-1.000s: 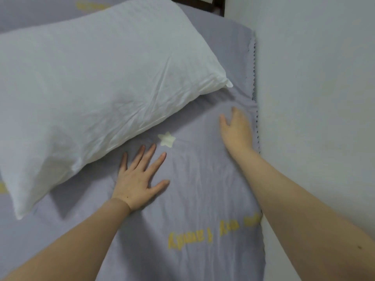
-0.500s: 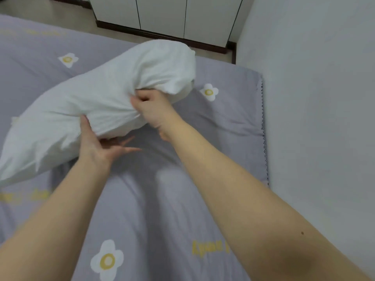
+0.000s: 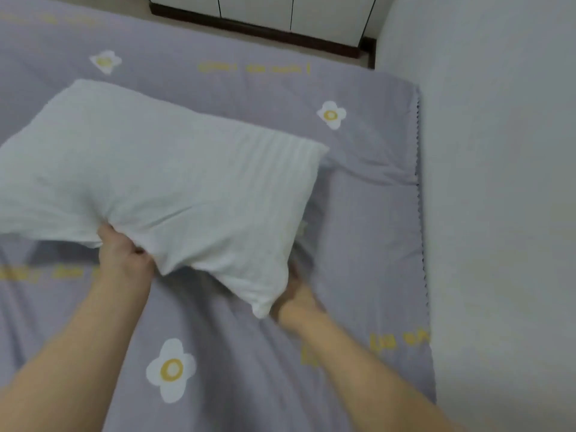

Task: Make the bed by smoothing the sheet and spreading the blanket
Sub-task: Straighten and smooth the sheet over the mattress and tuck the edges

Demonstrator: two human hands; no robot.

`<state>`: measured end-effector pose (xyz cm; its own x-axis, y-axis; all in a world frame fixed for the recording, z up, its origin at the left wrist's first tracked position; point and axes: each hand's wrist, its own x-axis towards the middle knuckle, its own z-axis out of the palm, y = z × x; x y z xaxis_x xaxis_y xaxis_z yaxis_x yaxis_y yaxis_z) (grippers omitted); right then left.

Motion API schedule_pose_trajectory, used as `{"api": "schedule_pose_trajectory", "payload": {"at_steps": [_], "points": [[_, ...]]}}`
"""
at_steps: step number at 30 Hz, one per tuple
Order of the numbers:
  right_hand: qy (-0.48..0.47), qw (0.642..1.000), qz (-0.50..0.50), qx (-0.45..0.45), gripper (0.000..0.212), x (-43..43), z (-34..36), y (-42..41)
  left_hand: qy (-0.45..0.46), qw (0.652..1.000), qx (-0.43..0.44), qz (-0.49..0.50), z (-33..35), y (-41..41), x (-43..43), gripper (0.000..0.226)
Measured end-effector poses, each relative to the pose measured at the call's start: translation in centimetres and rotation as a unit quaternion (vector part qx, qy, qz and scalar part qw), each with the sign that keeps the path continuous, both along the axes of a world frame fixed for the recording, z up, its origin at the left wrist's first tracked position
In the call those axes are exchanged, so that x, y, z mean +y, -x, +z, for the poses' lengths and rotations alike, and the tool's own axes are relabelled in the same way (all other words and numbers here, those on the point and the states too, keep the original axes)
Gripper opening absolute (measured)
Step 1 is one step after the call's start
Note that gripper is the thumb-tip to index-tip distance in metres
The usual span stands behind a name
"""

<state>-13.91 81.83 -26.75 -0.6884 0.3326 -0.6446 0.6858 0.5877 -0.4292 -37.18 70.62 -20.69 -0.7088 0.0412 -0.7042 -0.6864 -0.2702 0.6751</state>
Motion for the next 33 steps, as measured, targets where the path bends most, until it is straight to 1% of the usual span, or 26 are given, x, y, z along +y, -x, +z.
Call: {"api": "schedule_pose_trajectory", "payload": {"at_steps": [2,3,4,5,6,7,8,10,11,12,13,15,17,18,19,20,21,23,24,25,27,28,29,30,32,33], "points": [[-0.176,0.984,0.013,0.023,0.062,3.1,-2.7,-5.0,0.002,0.997,0.020,-0.069,-1.7,-1.0,-1.6,0.037],[-0.231,0.973,-0.016,0.016,0.062,4.5,-3.5,-7.3,-0.012,0.996,0.027,-0.089,-2.8,-1.7,-2.6,0.044],[-0.263,0.961,-0.087,0.008,0.061,5.6,-4.1,-9.7,0.001,0.993,0.041,-0.114,-3.8,-2.8,-3.8,0.043],[-0.285,0.944,-0.165,-0.009,0.061,6.7,-4.2,-11.3,0.055,0.982,0.078,-0.164,-4.8,-4.1,-5.0,0.035],[-0.297,0.926,-0.229,-0.040,0.061,7.5,-4.4,-12.8,0.160,0.947,0.143,-0.238,-5.8,-5.4,-6.1,0.029],[-0.300,0.910,-0.276,-0.072,0.062,8.1,-4.2,-13.5,0.268,0.882,0.215,-0.323,-7.0,-6.9,-7.6,0.030],[-0.306,0.895,-0.308,-0.096,0.062,8.7,-3.9,-13.8,0.334,0.804,0.266,-0.414,-8.1,-8.6,-9.0,0.037],[-0.337,0.872,-0.340,-0.099,0.059,9.3,-3.1,-12.3,0.417,0.639,0.305,-0.571,-9.9,-12.4,-12.1,0.059],[-0.346,0.874,-0.332,-0.073,0.058,9.2,-2.7,-10.9,0.452,0.548,0.334,-0.619,-10.1,-14.4,-13.6,0.069],[-0.349,0.889,-0.296,-0.033,0.059,9.0,-2.3,-9.1,0.474,0.473,0.356,-0.652,-10.3,-16.5,-15.1,0.076],[-0.341,0.910,-0.235,0.004,0.060,8.6,-2.0,-7.1,0.475,0.426,0.356,-0.682,-10.3,-18.5,-16.4,0.081],[-0.295,0.951,-0.074,0.064,0.062,7.6,-2.1,-3.4,0.467,0.378,0.371,-0.708,-10.8,-22.3,-19.4,0.086],[-0.229,0.968,0.065,0.081,0.061,7.1,-3.0,-1.3,0.457,0.318,0.406,-0.725,-11.4,-24.9,-22.6,0.093],[-0.209,0.971,0.094,0.074,0.060,7.6,-3.6,-1.2,0.447,0.297,0.418,-0.733,-11.6,-25.8,-24.1,0.095],[-0.203,0.974,0.080,0.054,0.060,8.1,-4.2,-1.8,0.437,0.275,0.428,-0.742,-11.5,-26.4,-25.4,0.094],[-0.206,0.978,0.017,0.034,0.061,8.6,-4.5,-3.1,0.428,0.260,0.432,-0.750,-11.2,-27.0,-26.6,0.091],[-0.218,0.973,-0.080,0.008,0.062,9.1,-4.8,-5.0,0.420,0.255,0.437,-0.753,-10.8,-27.7,-27.8,0.087],[-0.249,0.933,-0.253,-0.053,0.065,10.0,-4.7,-9.6,0.404,0.257,0.458,-0.749,-10.2,-28.7,-30.0,0.075],[-0.264,0.914,-0.298,-0.082,0.066,10.1,-4.4,-11.7,0.384,0.249,0.474,-0.752,-9.9,-28.8,-30.9,0.065],[-0.283,0.898,-0.321,-0.104,0.066,10.0,-4.0,-13.2,0.354,0.223,0.505,-0.754,-9.7,-28.6,-31.8,0.056],[-0.340,0.864,-0.353,-0.114,0.065,8.5,-3.5,-13.9,0.266,0.143,0.568,-0.766,-9.2,-26.8,-32.9,0.053],[-0.369,0.852,-0.360,-0.092,0.065,7.0,-3.2,-13.3,0.240,0.138,0.581,-0.765,-8.8,-25.5,-32.8,0.056],[-0.384,0.856,-0.340,-0.058,0.066,5.1,-3.0,-12.4,0.251,0.170,0.574,-0.760,-8.3,-23.9,-32.2,0.059],[-0.381,0.879,-0.288,-0.018,0.068,2.7,-2.9,-11.4,0.297,0.231,0.550,-0.746,-7.8,-22.3,-31.2,0.062],[-0.331,0.937,-0.105,0.048,0.069,-3.7,-3.5,-10.7,0.423,0.381,0.457,-0.683,-7.7,-19.1,-29.1,0.069],[-0.310,0.948,-0.045,0.053,0.068,-7.1,-4.2,-11.4,0.473,0.436,0.400,-0.653,-8.0,-17.5,-28.3,0.075]]}}
